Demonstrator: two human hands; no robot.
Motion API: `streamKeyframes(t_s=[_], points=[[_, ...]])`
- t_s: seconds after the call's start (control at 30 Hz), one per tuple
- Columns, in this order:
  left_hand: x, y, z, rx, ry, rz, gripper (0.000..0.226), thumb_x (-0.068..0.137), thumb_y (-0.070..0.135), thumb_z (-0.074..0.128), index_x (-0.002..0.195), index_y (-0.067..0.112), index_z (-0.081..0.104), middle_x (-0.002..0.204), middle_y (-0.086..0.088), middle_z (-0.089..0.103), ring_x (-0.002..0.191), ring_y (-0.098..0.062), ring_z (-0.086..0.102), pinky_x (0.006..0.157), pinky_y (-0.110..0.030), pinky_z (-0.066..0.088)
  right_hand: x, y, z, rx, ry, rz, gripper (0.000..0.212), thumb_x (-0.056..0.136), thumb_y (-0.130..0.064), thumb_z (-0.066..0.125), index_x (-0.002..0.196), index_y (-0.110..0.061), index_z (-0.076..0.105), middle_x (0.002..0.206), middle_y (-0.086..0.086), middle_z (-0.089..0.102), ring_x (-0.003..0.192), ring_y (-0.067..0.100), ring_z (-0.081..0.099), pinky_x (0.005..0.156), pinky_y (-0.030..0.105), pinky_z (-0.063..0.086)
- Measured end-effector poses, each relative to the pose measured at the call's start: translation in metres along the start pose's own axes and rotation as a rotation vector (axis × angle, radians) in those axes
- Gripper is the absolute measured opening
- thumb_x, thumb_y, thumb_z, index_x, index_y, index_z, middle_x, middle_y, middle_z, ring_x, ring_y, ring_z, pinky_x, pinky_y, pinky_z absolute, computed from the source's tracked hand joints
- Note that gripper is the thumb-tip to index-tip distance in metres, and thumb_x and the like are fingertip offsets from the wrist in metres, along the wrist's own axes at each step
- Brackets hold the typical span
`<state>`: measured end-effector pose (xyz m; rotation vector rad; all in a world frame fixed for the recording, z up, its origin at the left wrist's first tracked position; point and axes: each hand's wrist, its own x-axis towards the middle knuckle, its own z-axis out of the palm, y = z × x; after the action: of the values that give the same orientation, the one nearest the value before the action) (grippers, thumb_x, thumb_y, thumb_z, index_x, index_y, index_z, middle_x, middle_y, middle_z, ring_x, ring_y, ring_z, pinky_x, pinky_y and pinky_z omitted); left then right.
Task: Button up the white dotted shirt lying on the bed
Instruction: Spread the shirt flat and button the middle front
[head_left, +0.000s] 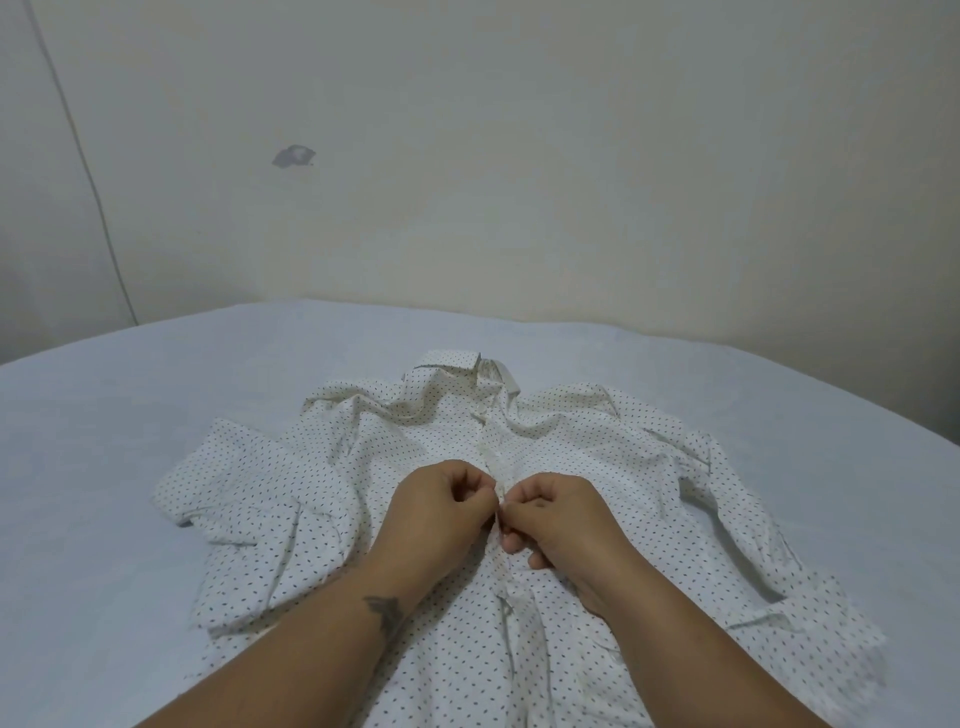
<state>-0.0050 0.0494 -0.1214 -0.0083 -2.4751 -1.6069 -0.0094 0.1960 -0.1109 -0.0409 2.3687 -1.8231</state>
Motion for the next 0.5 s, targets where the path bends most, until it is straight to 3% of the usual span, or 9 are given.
streamKeyframes(t_s=[0.13, 0.37, 0.5], points=[[0.0013, -0.0011, 0.0014, -0.021, 0.026, -0.014, 0.008, 0.076, 0.027, 0.072, 0.078, 0.025, 0.065, 0.067, -0.003, 0.071, 0.049, -0.003, 0.055, 0.049, -0.017, 0.042, 0.0021, 0.0053, 0.0048, -0.128, 0.049, -0.090, 0.004, 0.083, -0.012, 0.067, 0.081, -0.014, 0.065, 0.056, 0.001, 0.067, 0.049, 0.007, 0.061, 0.045, 0.023, 0.041], [0.0034, -0.0008, 0.0006, -0.105, 0.050, -0.075, 0.018, 0.075, 0.008, 0.071, 0.085, 0.016, 0.059, 0.083, -0.019, 0.071, 0.068, -0.023, 0.067, 0.060, -0.031, 0.053, 0.0034, 0.0074, 0.0070, -0.456, 0.140, -0.269, 0.008, 0.082, -0.024, 0.068, 0.076, -0.025, 0.061, 0.064, -0.006, 0.062, 0.056, 0.008, 0.055, 0.060, 0.038, 0.056], [0.0029, 0.0014, -0.0015, -0.158, 0.033, -0.106, 0.017, 0.079, 0.005, 0.067, 0.090, 0.014, 0.058, 0.087, -0.020, 0.071, 0.060, -0.017, 0.060, 0.052, -0.027, 0.044, 0.0033, 0.0071, 0.0081, -0.502, 0.156, -0.343, 0.011, 0.087, -0.028, 0.067, 0.081, -0.028, 0.058, 0.069, -0.008, 0.063, 0.055, 0.001, 0.053, 0.056, 0.030, 0.052]])
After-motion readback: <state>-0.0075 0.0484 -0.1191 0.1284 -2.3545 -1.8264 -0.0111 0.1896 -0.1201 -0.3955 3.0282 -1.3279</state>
